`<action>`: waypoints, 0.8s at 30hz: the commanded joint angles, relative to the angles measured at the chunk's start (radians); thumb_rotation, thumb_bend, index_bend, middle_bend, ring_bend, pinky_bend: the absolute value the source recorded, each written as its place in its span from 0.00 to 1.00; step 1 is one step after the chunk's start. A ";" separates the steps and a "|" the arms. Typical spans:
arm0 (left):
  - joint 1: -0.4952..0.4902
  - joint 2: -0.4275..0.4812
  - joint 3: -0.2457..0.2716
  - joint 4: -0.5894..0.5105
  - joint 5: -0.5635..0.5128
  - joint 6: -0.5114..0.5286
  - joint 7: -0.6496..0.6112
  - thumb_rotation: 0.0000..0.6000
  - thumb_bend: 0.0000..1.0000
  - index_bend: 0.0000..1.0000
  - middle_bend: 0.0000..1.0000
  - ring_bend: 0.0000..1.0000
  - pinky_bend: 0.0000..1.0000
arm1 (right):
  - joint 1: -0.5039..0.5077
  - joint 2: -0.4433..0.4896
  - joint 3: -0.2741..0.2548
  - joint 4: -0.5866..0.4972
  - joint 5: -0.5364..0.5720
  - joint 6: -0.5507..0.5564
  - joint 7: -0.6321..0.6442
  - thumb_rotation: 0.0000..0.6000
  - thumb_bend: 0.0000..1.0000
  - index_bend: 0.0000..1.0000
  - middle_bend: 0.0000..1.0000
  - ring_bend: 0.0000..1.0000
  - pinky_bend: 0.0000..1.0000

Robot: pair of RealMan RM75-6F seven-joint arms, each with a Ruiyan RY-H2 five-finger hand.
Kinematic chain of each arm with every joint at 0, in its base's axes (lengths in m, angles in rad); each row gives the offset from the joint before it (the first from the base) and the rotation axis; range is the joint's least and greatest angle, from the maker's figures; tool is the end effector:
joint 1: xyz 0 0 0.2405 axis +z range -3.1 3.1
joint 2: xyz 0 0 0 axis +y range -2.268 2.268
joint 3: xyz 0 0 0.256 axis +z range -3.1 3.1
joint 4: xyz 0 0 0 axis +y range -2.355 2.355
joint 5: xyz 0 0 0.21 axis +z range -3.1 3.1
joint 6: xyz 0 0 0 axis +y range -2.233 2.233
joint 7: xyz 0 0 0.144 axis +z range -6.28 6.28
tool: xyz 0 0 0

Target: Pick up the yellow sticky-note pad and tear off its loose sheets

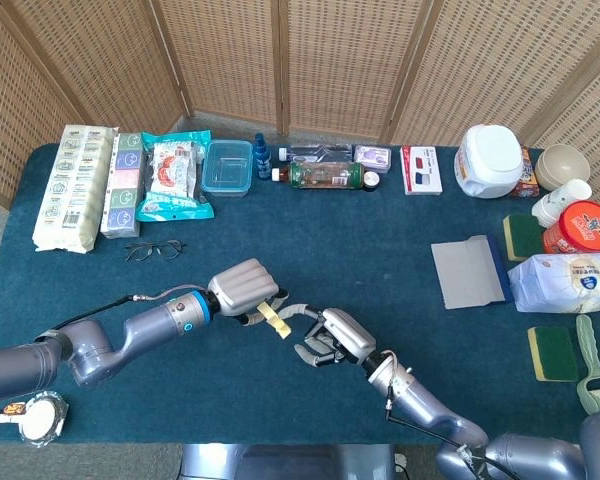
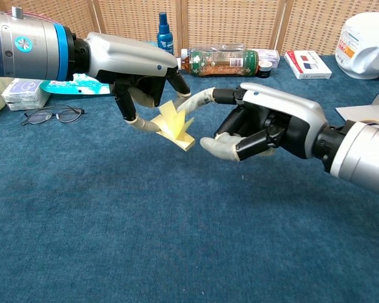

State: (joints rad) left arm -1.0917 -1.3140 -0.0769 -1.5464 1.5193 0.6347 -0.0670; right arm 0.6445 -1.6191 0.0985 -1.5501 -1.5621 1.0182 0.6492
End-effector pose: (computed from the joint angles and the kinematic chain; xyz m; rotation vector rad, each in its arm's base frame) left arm -0.0593 0.3528 0.0009 -2.5029 -0.6332 -0.8707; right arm -0.1093 -0.2699 -0.0439 1.7807 -1.8409 1.5880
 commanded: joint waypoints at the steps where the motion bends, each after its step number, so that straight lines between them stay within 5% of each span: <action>1: -0.001 -0.002 0.001 0.002 -0.001 0.000 0.001 1.00 0.32 0.66 0.99 1.00 1.00 | 0.003 -0.002 -0.001 -0.001 0.003 0.001 0.000 1.00 0.46 0.26 1.00 1.00 1.00; 24: -0.010 -0.003 0.018 -0.003 -0.002 -0.002 -0.005 1.00 0.32 0.66 0.99 1.00 1.00 | 0.027 -0.015 0.000 0.012 0.022 -0.001 0.007 1.00 0.46 0.28 1.00 1.00 1.00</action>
State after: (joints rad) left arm -1.1016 -1.3172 -0.0592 -1.5495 1.5175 0.6324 -0.0718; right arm 0.6713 -1.6339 0.0980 -1.5386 -1.5401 1.0177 0.6566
